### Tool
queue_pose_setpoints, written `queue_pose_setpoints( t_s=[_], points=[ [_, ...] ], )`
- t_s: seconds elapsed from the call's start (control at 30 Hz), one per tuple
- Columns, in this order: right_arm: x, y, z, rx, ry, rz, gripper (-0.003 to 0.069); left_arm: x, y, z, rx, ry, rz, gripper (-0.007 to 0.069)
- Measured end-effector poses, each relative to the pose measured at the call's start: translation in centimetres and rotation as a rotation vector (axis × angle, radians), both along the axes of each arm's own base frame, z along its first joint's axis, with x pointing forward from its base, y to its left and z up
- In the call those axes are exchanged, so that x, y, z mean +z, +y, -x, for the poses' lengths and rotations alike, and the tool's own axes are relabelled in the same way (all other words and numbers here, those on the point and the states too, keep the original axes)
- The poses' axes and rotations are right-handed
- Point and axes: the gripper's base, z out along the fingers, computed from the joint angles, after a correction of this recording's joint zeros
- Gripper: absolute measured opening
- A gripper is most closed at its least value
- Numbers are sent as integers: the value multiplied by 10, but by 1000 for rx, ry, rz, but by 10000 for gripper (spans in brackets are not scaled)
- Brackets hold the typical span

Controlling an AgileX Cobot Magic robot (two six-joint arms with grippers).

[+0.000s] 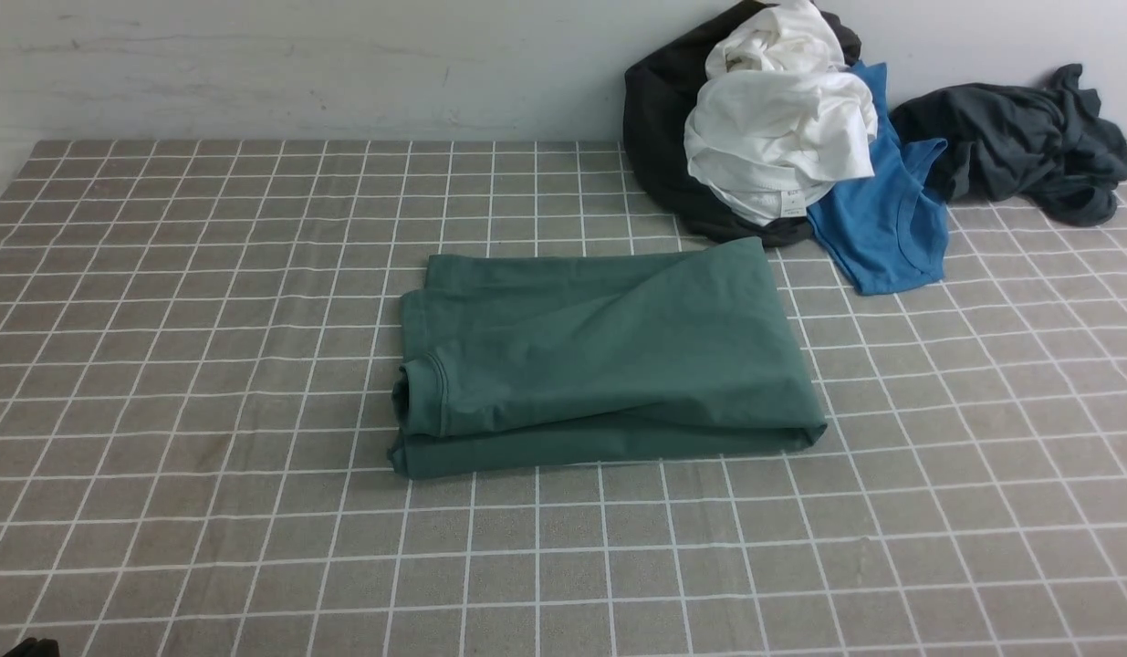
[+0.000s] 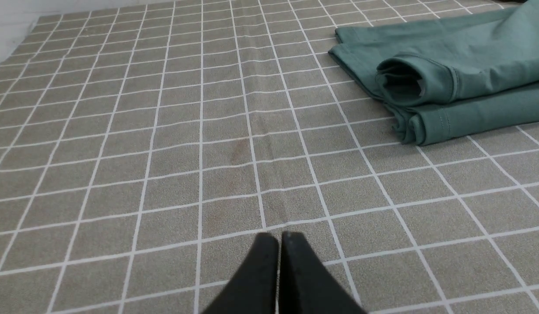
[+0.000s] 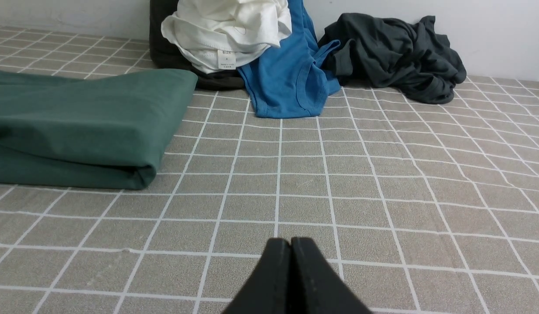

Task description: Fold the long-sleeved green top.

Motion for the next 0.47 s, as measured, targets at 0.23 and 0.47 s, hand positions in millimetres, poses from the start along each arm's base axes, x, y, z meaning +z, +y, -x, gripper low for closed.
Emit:
queue_pose_setpoints(
  t_s=[0.23, 0.47],
  points=[
    [0, 0, 0, 0, 0, 0, -14, 0, 2, 0, 30, 0, 0, -7],
    [0, 0, 0, 0, 0, 0, -14, 0, 2, 0, 45, 0, 1, -7]
  ],
)
